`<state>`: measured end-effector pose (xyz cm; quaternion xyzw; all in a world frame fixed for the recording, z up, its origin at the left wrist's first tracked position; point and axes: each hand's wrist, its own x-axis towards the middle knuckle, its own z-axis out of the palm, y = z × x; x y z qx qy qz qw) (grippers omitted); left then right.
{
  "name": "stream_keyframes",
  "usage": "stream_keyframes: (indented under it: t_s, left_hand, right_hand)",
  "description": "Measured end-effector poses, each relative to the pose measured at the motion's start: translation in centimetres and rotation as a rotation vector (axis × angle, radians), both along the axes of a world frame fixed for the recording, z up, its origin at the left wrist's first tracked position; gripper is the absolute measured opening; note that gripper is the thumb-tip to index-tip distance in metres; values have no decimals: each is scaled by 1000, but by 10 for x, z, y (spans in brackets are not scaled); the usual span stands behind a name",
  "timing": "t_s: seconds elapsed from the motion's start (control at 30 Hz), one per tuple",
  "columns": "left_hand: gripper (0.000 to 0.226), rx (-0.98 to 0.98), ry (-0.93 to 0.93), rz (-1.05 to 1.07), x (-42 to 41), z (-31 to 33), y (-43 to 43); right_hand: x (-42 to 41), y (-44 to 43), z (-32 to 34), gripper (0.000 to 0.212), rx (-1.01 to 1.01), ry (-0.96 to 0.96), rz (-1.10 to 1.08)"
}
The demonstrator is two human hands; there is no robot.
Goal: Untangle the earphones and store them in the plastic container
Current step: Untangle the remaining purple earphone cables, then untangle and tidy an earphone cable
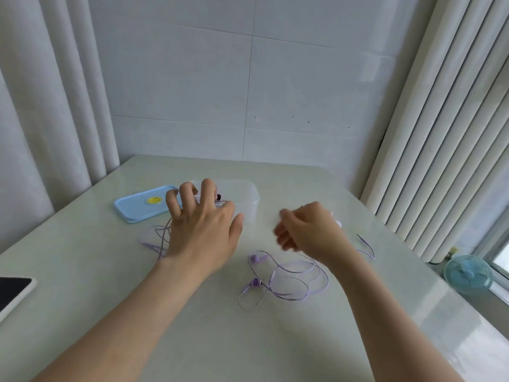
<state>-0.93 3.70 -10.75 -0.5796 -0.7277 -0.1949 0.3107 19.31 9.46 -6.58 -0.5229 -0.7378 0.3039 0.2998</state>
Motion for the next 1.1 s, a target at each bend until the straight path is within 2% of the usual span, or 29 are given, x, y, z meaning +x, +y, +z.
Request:
stream_keyframes:
  t_s: [0.07,0.1,0.17,0.23,0.33,0.4,0.5,0.7,0.77,0.9,1.0,1.1]
  left_hand:
    - [43,33,-9,-12,3,1,0]
    - [44,53,-14,-25,3,1,1]
    - [43,81,-9,-66,2,2,2]
    - [41,66,27,-117,0,-2,4]
    - [47,-17,54,-234,2,-9,10]
    - [41,-42,40,-312,5,-12,12]
    - [25,-73,84,-374,17,-11,11]
    - [17,-146,85,-385,52,10,28]
    - [17,-236,-39,-442,66,15,45]
    - [34,-366,-411,-532,87,19,78]
    - [31,-403,-479,-533,98,9,100]
    - [25,-419,-470,-463,109,1,118]
  right_hand:
    - [21,21,-12,28,177,-263,-283]
    - [32,26,-18,18,202,-417,-377]
    - [50,31,-25,12,155,-687,-508]
    - [58,38,-31,11,85,-780,-629]
    - [65,46,-40,27,-28,-739,-669]
    - [69,49,-44,32,-53,-704,-646]
    - [75,50,-43,32,2,-697,-659]
    - [79,55,-41,22,46,-719,-723]
    - [82,59,-41,22,65,-708,-736]
    - [74,62,-45,23,146,-700,-695]
    - [64,63,-44,29,291,-609,-583]
    - [57,66,-46,36,373,-521,-500]
